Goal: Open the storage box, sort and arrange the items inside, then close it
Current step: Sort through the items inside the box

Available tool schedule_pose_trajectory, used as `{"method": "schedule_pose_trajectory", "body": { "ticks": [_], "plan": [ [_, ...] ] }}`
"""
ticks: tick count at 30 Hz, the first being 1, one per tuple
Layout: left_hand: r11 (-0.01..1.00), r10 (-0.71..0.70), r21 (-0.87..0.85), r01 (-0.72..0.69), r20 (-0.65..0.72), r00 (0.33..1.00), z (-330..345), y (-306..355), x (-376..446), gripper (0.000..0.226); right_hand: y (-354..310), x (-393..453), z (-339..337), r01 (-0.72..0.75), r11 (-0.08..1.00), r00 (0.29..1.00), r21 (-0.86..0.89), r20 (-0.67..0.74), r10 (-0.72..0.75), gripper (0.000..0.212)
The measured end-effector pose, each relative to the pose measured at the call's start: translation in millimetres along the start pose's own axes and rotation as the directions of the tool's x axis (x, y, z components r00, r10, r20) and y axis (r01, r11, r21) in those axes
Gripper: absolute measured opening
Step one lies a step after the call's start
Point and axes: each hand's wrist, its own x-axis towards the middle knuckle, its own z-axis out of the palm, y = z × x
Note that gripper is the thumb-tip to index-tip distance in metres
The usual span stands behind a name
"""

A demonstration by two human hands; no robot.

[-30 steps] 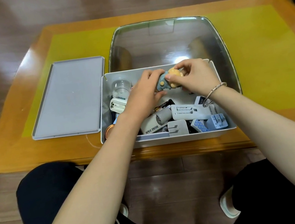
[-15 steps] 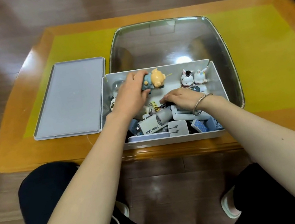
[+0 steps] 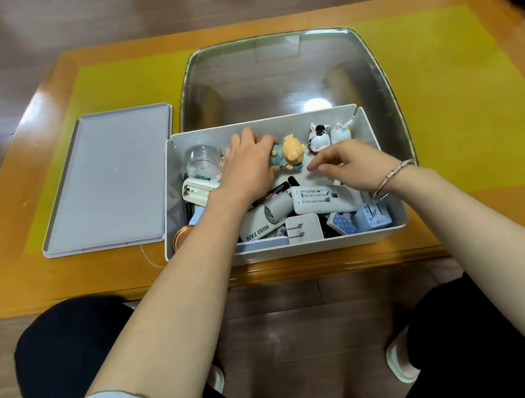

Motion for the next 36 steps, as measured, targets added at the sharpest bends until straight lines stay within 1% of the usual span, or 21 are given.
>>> {"method": "schedule_pose_trajectory", "body": {
  "ticks": [4,9,12,15,17,19,21,23,25,28,32,36],
  "plan": [
    [1.0,-0.014,0.027,0.012,0.067,0.998,9,5,3,0.042,5,0,1,-0.033,0.999,0.996,-0.009,-0.084,0.032,0.025],
    [0.997,-0.038,-0.057,0.043,0.089,0.995,9,4,1,0.047,5,6,8,-0.032,0.997,0.996,-0.075,-0.085,0.025,0.03],
    [0.994,-0.034,-0.101,0.039,0.056,0.998,3,3,-5,0.039,4,7,11,-0.025,0.995,0.996,-0.094,-0.09,0.017,0.029],
    [0.997,-0.004,-0.075,0.003,-0.01,1.0,-3,10,-14,0.033,5,9,13,-0.005,0.989,0.995,-0.145,-0.095,-0.009,0.03],
    [1.0,0.015,0.006,-0.015,0.006,1.0,-4,20,-23,0.041,6,9,13,0.008,0.982,0.995,-0.186,-0.097,-0.027,0.031],
    [0.996,0.007,0.089,-0.013,0.074,0.997,-1,31,-31,0.054,7,10,12,0.021,0.971,0.995,-0.236,-0.087,-0.042,0.032],
    [0.991,-0.03,0.135,0.01,0.149,0.988,1,38,-36,0.066,10,10,12,0.044,0.951,0.998,-0.305,-0.037,-0.058,0.032],
    [0.986,-0.055,0.163,0.025,0.188,0.981,3,41,-38,0.076,13,11,15,0.064,0.926,0.998,-0.373,0.044,-0.051,0.031],
    [0.984,-0.052,0.178,0.017,0.19,0.98,3,41,-38,0.082,15,11,20,0.045,0.913,0.996,-0.406,0.093,-0.007,0.032],
    [0.985,-0.037,0.17,-0.002,0.226,0.973,7,39,-39,0.089,17,13,24,-0.015,0.919,0.993,-0.395,0.104,0.061,0.035],
    [0.989,-0.064,0.149,0.021,0.29,0.955,11,37,-38,0.103,15,15,23,-0.044,0.925,0.99,-0.377,0.106,0.09,0.034],
    [0.988,-0.074,0.153,0.03,0.292,0.954,15,38,-33,0.107,17,14,23,-0.051,0.926,0.99,-0.375,0.102,0.095,0.033]
  ]
}}
